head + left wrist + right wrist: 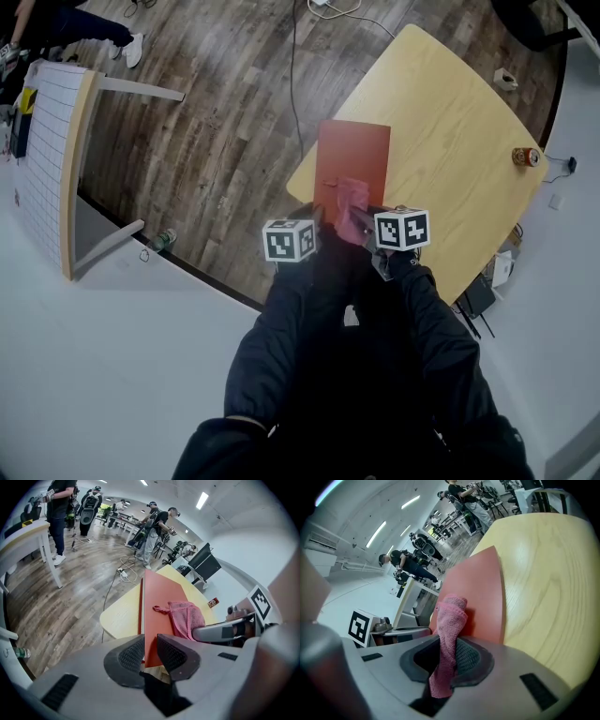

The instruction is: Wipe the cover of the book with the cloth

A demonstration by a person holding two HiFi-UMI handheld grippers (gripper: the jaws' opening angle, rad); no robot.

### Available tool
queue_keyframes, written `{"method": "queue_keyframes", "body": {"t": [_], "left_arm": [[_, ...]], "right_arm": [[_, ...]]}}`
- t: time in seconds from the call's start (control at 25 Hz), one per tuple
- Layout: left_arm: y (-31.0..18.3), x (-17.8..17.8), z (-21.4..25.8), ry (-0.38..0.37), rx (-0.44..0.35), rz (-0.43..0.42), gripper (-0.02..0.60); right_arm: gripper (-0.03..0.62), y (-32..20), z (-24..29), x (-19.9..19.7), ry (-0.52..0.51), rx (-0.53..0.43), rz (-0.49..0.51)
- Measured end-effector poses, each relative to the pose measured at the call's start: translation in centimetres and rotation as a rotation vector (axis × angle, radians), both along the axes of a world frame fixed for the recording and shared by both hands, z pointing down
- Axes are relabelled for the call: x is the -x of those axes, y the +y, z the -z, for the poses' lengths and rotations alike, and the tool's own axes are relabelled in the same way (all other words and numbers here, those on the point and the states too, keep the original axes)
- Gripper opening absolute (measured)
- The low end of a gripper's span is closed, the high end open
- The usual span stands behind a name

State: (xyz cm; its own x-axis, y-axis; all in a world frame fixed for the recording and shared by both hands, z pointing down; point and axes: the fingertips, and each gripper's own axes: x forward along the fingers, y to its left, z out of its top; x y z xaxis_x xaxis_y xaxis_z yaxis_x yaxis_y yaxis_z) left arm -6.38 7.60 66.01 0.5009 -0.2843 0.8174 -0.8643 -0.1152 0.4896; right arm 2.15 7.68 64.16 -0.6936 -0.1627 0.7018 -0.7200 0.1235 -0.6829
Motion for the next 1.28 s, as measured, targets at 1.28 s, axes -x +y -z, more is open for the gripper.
{"method": "queue_keyframes", "body": {"t": [1.28], "left_arm": [[0.0,-0.5,1.3,-0.068,-0.068,0.018,0.103]], "right_arm": [[0.077,0.5,6.2,-8.2,0.004,-0.106,-0.156]]}}
